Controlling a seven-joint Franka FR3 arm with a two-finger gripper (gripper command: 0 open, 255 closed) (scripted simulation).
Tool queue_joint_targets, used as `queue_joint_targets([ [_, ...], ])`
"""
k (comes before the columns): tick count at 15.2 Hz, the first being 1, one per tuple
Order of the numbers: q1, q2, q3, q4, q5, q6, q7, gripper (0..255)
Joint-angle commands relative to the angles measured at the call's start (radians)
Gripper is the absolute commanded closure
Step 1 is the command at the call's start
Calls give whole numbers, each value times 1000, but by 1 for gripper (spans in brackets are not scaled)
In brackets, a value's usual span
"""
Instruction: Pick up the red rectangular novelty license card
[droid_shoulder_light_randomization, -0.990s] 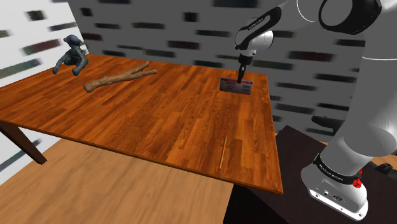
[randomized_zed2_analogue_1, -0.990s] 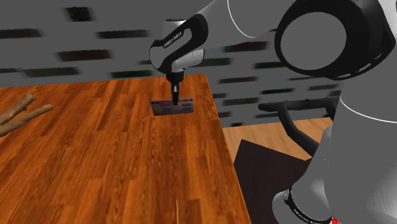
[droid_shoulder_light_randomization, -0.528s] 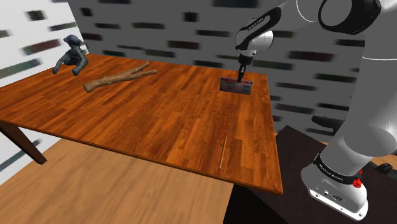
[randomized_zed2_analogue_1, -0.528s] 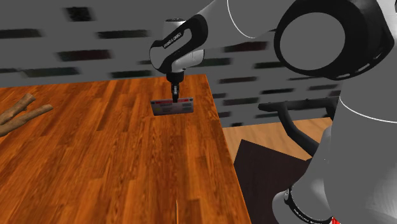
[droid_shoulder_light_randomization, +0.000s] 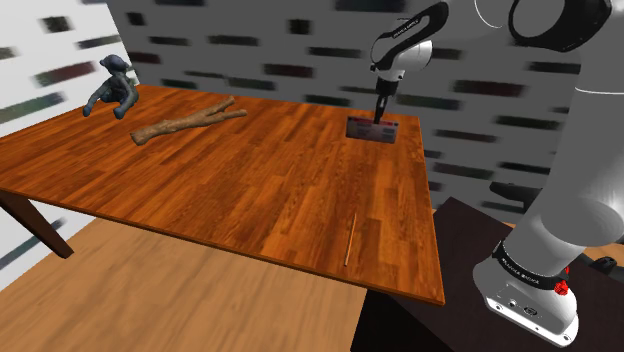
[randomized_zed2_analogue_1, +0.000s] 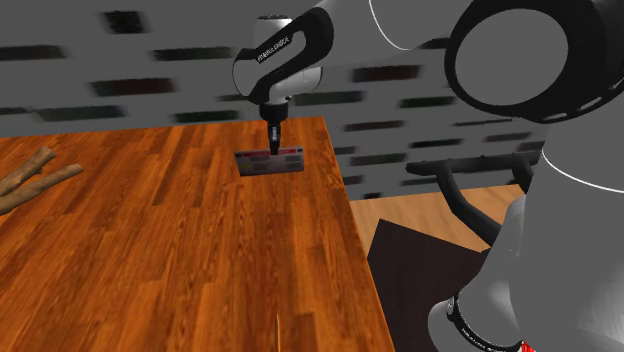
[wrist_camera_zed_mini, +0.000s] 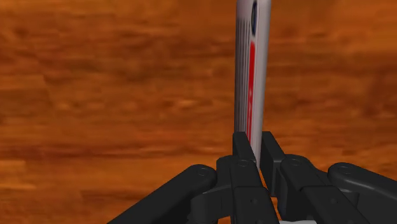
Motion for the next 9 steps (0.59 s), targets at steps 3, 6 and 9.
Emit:
queue_joint_targets([
  [3, 3, -25, -5, 23, -16, -45, 12, 255],
  [6, 5, -41, -9, 43, -27, -80, 21, 255],
  [9, 6, -55, -11, 66, -36, -115, 30, 255],
])
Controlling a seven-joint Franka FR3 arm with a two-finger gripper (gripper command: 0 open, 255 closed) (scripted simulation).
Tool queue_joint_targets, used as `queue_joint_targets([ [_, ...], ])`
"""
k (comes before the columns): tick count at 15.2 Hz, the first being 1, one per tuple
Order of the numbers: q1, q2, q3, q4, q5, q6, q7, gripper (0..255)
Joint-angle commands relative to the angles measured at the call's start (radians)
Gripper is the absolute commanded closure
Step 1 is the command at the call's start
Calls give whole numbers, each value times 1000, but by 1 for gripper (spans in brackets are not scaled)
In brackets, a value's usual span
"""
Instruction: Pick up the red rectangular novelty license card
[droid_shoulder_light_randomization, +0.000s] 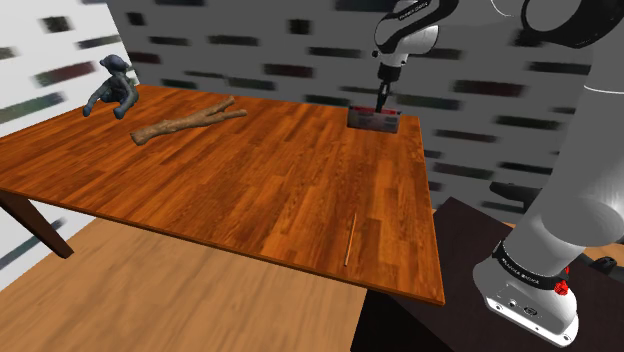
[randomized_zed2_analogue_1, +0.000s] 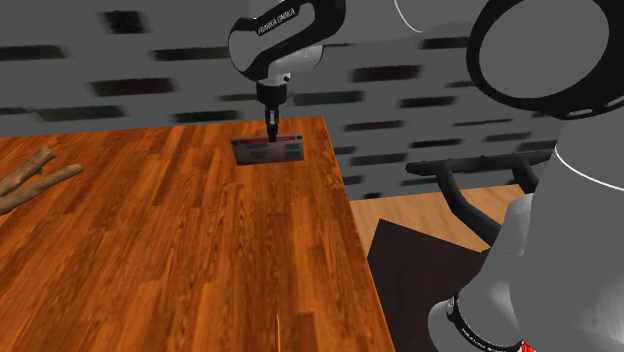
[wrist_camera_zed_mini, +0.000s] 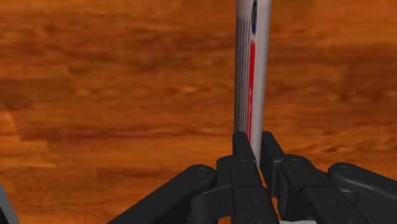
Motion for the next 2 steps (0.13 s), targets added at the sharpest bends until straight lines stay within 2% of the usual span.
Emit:
queue_joint_targets([
  [1, -1, -5, -2, 8, -3, -13, 1, 255],
  [2, -1, -5, -2, 8, -3, -13, 1, 255],
])
